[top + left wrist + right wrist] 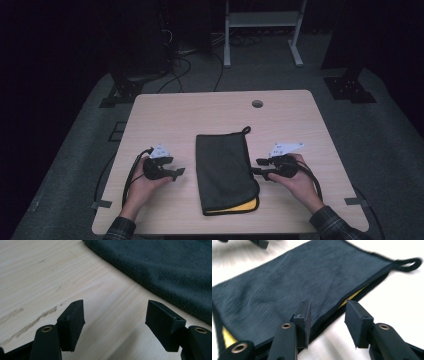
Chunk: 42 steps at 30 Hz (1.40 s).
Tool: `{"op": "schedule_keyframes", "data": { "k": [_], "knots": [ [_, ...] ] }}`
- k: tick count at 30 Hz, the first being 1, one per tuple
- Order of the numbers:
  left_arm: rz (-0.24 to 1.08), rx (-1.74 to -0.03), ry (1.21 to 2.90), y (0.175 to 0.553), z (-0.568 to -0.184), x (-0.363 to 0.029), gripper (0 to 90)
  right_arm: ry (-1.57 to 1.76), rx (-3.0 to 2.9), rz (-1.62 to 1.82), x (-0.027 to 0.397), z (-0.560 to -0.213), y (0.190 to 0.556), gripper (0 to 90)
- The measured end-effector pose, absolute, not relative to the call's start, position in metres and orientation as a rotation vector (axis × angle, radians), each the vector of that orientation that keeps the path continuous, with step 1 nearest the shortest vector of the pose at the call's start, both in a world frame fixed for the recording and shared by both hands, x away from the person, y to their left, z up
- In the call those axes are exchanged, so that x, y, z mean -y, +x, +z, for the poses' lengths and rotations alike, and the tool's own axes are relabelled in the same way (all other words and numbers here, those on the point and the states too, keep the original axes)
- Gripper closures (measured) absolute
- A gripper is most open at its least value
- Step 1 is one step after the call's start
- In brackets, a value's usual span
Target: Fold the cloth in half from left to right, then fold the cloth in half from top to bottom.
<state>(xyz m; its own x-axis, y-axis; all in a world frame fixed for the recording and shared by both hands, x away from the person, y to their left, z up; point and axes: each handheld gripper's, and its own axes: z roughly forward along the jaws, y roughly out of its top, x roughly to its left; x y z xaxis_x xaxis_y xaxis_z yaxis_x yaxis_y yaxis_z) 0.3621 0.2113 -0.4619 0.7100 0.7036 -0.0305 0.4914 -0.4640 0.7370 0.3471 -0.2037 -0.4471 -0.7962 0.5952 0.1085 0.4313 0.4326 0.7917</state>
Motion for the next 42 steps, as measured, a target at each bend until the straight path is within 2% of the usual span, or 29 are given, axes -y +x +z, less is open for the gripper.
{"op": "schedule_keyframes", "data": {
  "k": [7, 16, 30, 38, 42],
  "knots": [
    [0.363, -0.895, 2.137, 0.386, -0.452, -0.194, 29.9, 0.935, -2.456, 1.301, 0.203, -0.439, 0.374, 51.6],
    [0.370, -0.892, 2.120, 0.421, -0.444, -0.174, 33.8, 0.928, -2.454, 1.272, 0.189, -0.440, 0.413, 49.9],
    [0.407, -0.918, 2.150, 0.471, -0.451, -0.153, 36.6, 0.941, -2.467, 1.224, 0.165, -0.460, 0.480, 45.4],
    [0.396, -0.943, 2.200, 0.484, -0.466, -0.146, 37.9, 0.984, -2.472, 1.188, 0.164, -0.479, 0.492, 42.0],
    [0.356, -0.948, 2.194, 0.485, -0.470, -0.147, 42.2, 0.951, -2.474, 1.172, 0.161, -0.482, 0.492, 40.6]
  ]
}}
